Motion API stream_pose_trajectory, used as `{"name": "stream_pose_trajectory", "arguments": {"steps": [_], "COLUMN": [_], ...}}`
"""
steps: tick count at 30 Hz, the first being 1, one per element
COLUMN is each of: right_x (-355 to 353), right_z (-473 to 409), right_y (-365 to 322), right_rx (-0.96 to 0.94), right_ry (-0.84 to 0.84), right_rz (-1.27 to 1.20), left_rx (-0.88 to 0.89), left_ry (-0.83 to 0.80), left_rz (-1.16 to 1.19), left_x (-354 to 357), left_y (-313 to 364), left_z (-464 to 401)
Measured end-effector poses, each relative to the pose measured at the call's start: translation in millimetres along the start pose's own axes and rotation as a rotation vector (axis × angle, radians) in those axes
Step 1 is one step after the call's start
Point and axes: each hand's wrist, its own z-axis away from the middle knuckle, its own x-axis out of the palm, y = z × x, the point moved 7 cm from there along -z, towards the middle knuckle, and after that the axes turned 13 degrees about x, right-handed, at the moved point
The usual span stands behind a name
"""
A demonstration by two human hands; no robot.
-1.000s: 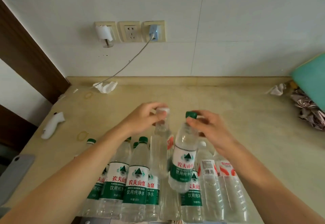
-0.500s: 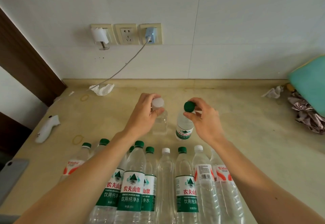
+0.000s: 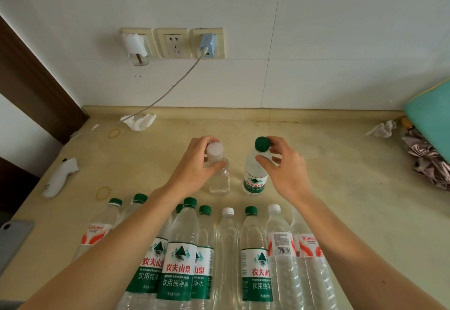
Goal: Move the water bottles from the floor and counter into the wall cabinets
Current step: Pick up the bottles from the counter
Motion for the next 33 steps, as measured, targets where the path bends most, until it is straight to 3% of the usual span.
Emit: {"name": "stream_pose_trajectory", "arguments": {"steps": [5,9,12,18,25,33], "right_x": [6,34,55,57,27,-48], "right_z": [-7,-8,-11,-15,4,67], "right_y": [26,70,90,92,32,-101], "right_rx": [0.061,0.241,0.307,0.313,0.212,-0.002], "right_ry": [-0.056,-0.247,-0.277,-0.152,-0.03,0.085], "right_rz": [-0.014,-0.039,-0.102,-0.101,-0.188,-0.305], "left_rx": [-0.157,-0.281,-0.31,-0.289,-0.156,0.159], "left_ry": [-0.144,-0.275,-0.272,-0.167,0.009,0.151], "left_rz": [0.016,0.044,0.066,0.138,0.213,0.345], "left_x": [16,31,33,34,0,-103], "left_y": [-33,-63,-70,-74,-38,110], "left_z": [8,11,7,9,7,-2]}}
